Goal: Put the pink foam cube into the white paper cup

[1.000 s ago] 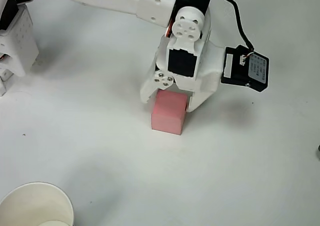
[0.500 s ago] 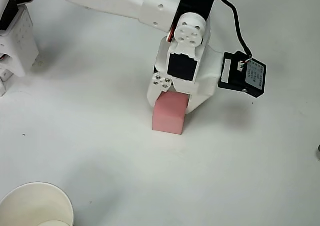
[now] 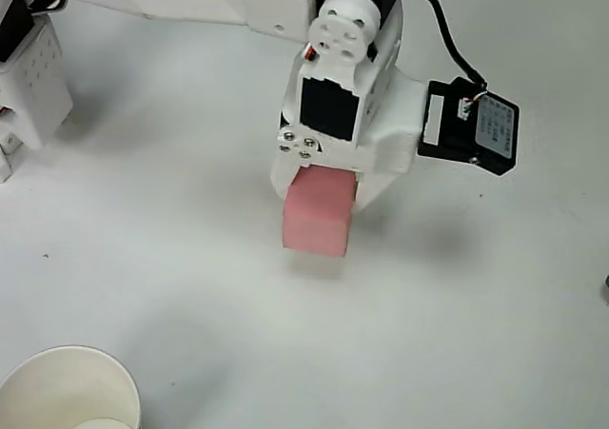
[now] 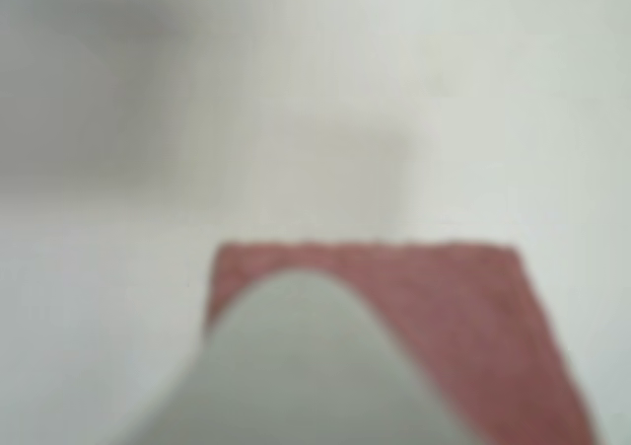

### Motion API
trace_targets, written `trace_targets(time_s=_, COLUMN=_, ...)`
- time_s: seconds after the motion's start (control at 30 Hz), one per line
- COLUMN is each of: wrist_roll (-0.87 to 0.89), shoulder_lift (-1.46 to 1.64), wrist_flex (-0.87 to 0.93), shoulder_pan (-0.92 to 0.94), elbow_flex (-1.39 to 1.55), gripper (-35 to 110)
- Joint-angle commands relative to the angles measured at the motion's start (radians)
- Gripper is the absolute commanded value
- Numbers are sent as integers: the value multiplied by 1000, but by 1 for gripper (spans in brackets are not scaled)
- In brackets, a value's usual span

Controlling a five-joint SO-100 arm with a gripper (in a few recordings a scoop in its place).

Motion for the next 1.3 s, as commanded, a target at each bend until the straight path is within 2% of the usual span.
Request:
trace_targets(time_s=0.0, wrist_roll=-40, shoulder_lift=152, wrist_flex=26, shoulder_pan=26, elbow_flex=-103, gripper=12)
trace_targets(time_s=0.63, wrist_roll=-149, shoulder_lift=368, wrist_flex=28, shoulder_pan=270, elbow_flex=-20, gripper=12)
trace_targets(time_s=1.27, wrist_roll=-190, shoulder_lift=532, wrist_flex=29, shoulder_pan=370, elbow_flex=140, gripper=12)
